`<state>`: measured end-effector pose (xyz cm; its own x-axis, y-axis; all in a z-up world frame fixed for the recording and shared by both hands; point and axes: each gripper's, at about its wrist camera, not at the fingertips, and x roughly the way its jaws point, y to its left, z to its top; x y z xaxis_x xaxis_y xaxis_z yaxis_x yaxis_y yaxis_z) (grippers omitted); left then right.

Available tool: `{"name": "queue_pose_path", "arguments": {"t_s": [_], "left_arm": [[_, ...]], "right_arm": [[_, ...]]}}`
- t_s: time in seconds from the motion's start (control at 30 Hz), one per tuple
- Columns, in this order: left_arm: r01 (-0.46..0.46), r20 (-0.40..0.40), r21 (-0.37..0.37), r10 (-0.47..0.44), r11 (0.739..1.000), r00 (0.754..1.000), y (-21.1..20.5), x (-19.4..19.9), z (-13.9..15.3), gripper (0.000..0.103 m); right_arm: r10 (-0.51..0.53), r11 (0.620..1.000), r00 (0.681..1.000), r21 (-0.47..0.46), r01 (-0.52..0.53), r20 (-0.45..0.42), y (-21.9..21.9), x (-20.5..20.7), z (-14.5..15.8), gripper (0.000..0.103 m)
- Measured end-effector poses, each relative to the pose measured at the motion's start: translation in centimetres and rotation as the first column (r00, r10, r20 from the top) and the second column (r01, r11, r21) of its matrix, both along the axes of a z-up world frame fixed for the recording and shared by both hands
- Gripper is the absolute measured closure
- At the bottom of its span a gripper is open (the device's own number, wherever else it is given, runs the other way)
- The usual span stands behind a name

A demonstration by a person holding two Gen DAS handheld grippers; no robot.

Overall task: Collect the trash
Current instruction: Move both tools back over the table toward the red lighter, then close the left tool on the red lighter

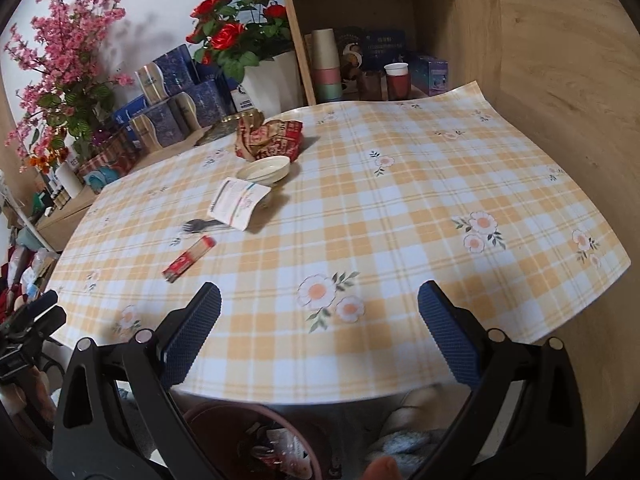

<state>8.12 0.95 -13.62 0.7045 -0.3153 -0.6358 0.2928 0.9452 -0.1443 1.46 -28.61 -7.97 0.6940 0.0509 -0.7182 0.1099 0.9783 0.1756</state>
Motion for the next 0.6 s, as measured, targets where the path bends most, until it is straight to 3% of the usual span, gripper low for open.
{"name": "queue_pose_path", "arguments": {"t_s": [0.17,0.27,0.33,0.5,0.6], "left_arm": [[0.101,-0.038,0.03,-0.1,0.994,0.994,-3.3,3.2,-0.8,0.009],[0.165,-0.062,0.051,-0.162,0.985,0.985,-5.0,5.4,-2.0,0.021],[0.196,-0.092,0.062,-0.19,0.979,0.977,-5.9,7.3,-3.0,0.035],[0.276,-0.129,0.128,-0.26,0.953,0.957,-7.9,11.6,-5.1,0.036],[0.303,-0.163,0.159,-0.278,0.94,0.947,-8.6,13.5,-6.1,0.043]], "right_arm": [[0.007,1.0,1.0,-0.008,-0.007,-0.017,-0.3,2.2,-1.1,0.006],[0.018,1.0,1.0,0.006,-0.018,-0.024,-0.4,3.4,-1.8,0.006],[0.031,0.999,0.999,0.021,-0.031,-0.028,-0.4,4.1,-2.3,0.006],[0.04,0.999,0.998,0.025,-0.039,-0.04,-0.6,5.7,-2.9,0.006],[0.051,0.999,0.998,0.022,-0.05,-0.043,-0.8,6.6,-3.1,0.006]]}}
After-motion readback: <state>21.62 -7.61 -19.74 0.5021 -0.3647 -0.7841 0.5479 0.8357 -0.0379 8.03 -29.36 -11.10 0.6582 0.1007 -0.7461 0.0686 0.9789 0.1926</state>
